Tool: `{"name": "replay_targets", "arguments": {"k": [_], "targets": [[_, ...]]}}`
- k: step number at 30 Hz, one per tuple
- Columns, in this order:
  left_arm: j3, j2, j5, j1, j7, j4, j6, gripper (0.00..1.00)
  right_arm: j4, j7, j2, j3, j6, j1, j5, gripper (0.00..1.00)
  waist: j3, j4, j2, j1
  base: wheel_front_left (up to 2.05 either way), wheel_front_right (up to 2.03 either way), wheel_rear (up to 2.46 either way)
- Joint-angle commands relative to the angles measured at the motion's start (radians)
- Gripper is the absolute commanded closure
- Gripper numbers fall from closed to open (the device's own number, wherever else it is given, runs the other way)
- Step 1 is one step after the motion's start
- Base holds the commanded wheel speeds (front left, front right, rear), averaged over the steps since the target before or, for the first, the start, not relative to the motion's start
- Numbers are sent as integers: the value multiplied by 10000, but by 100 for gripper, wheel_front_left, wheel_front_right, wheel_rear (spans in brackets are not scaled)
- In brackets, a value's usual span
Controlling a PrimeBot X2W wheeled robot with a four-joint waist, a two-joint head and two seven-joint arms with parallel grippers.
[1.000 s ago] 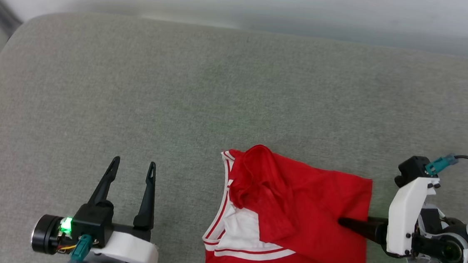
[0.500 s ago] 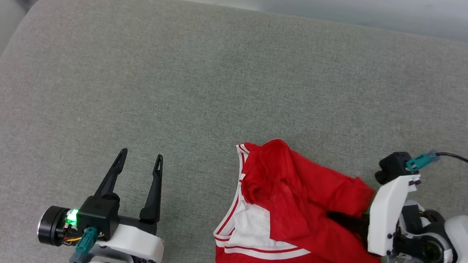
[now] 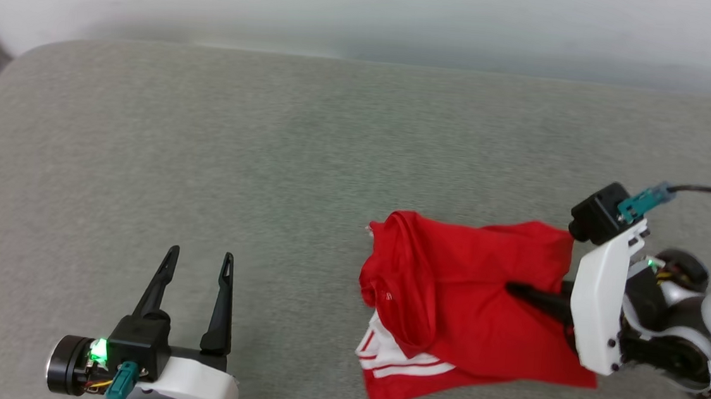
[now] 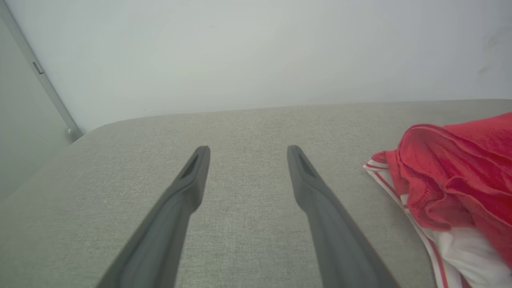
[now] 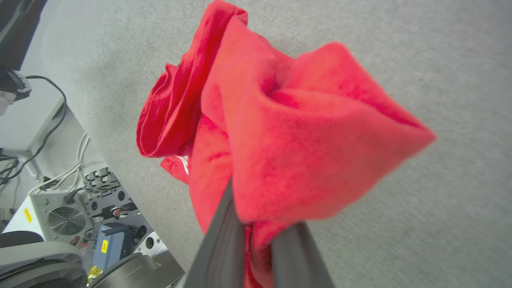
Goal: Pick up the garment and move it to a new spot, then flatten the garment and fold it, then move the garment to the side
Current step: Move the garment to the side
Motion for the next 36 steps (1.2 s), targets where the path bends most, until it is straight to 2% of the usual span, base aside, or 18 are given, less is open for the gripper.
{"name": "replay_targets", "arguments": {"k": [1,6,12,17,22,28,34,36], "targets": [[26,-4,-22,82,-20,-56,29,0,-239,63,-192,74,-1,-278,-117,100,-113,-547,0,0,0,0,0],[152,39,30,82,-20,-150,9,0,-883,342,-969,159,-1,-684,-266,100,55,-1582,0,0,0,0,0],[320,240,109,-162,-20,-285,-74,0,-930,411,-1843,-79,-2,-854,-578,100,637,-2595,0,0,0,0,0],[329,451,213,-444,-20,-567,-159,0,-217,69,-2537,-491,-2,-1075,-1322,100,1410,-3069,0,0,0,0,0],[281,663,273,-875,-20,-852,-277,0,1148,-441,-2994,-997,-2,-1592,-2231,100,2297,-3160,0,0,0,0,0],[243,857,247,-1369,-20,-1146,-361,0,2782,-1047,-3018,-1766,-4,-2361,-3411,100,3304,-3060,0,0,0,0,0],[184,1037,319,-1691,-20,-1395,-367,0,4135,-1565,-2516,-2812,-5,-3044,-4574,100,4047,-2979,0,0,0,0,0],[166,1090,314,-1735,-17,-1359,-376,0,4537,-1696,-2098,-3195,-4,-3146,-4754,100,4144,-2976,0,0,0,0,0]]}}
